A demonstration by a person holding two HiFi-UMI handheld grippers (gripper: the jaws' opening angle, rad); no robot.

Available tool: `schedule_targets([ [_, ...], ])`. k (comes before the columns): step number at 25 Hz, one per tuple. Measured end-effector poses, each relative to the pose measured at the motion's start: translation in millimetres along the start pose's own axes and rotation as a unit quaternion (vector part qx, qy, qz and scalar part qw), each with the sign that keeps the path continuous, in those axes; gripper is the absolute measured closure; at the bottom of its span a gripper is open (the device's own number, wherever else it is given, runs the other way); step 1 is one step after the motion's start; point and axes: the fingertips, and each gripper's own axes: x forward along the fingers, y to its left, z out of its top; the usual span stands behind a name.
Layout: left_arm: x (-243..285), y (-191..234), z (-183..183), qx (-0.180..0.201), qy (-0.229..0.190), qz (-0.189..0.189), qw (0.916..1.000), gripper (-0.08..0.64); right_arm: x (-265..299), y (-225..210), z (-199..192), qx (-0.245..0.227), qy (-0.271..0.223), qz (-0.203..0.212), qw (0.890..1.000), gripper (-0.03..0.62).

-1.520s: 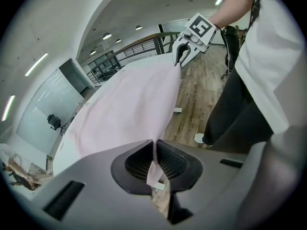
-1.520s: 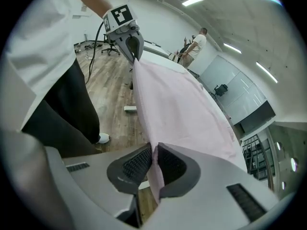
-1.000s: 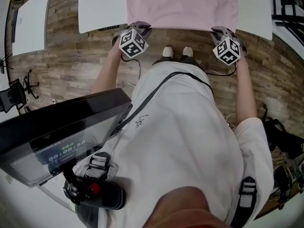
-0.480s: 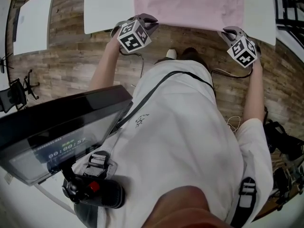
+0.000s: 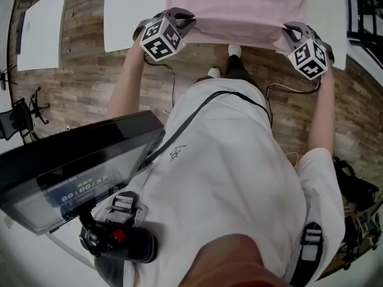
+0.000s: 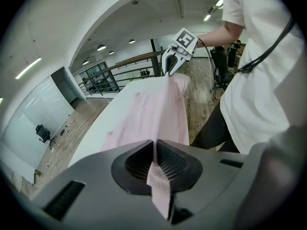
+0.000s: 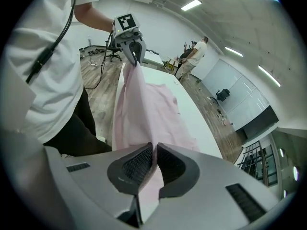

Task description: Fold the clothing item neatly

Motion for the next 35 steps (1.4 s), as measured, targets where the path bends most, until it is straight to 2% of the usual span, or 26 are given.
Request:
schedule_targets([
  [7, 8.4, 44.4, 15.5, 0.009, 0.027, 0.024, 0.9993, 0.534, 8.2, -43.6, 0.4, -0.033, -0.007, 0.02, 0.999, 0.557],
  [12, 0.9, 68.0, 11.1, -0.001, 0.039, 0.041, 0.9984, 0.534, 10.0, -64.4, 17.9, -0.053, -0.021, 0.026, 0.998, 0.557],
  [18, 14.9, 111.1, 9.9, 0.01, 0.071, 0.048, 0.9963, 0.534, 32.7, -104.3, 23.6, -0.087, -0.022, 0.041, 0.995, 0.557],
  [26, 53.4, 160.8, -20.3, -0.016, 0.099, 0.047, 0.9938, 0.534, 98.5, -148.7, 29.2, -0.125, -0.022, 0.067, 0.99, 0.557],
  [35, 114.2, 188.6, -65.4, -0.035, 0.145, 0.024, 0.9885, 0.534, 175.4, -157.4, 16.7, -0.126, -0.003, 0.118, 0.985, 0.557],
])
